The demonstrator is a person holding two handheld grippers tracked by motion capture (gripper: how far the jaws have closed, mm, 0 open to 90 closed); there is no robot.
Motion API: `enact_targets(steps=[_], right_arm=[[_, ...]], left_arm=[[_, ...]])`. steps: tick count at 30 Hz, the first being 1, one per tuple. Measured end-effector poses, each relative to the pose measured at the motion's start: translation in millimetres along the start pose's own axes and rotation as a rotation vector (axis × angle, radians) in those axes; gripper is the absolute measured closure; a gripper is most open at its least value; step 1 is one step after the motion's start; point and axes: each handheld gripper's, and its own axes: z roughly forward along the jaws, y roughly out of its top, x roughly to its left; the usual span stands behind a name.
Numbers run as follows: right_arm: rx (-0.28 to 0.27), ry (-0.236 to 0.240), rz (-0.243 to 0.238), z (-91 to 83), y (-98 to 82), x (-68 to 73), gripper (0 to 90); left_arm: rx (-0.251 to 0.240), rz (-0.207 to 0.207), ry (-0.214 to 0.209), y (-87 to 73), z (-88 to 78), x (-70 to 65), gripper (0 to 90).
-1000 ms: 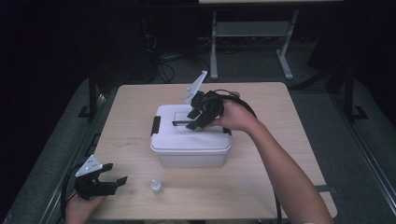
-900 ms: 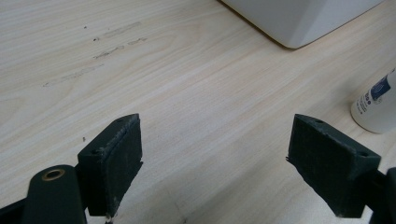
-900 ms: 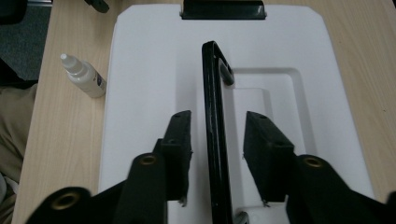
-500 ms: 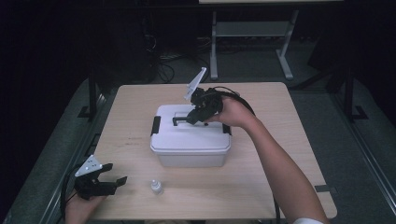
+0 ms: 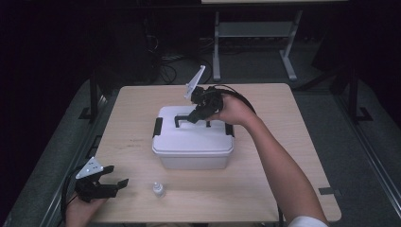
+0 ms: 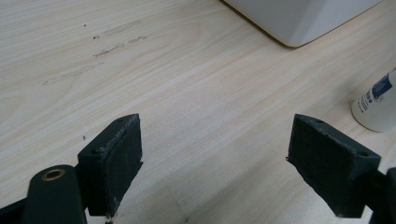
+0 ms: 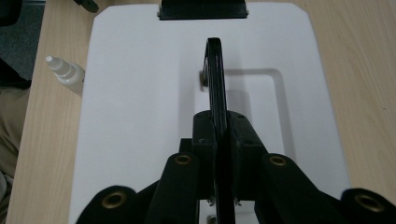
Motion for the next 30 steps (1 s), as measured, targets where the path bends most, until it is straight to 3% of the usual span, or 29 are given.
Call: enact_targets(steps=[19,30], right_arm=[[-0.014,0.013,-0.02,-2.7,0.0,2.0,84.0],[-0.053,-0.001,-0.01,-13.6,-0.7,4.1,84.0]], left_arm=[[0.003,0.004,-0.005,0.6,0.9,-0.5,17.2],[0.004,0.004,-0.005,0.6,0.9,-0.8,17.2]])
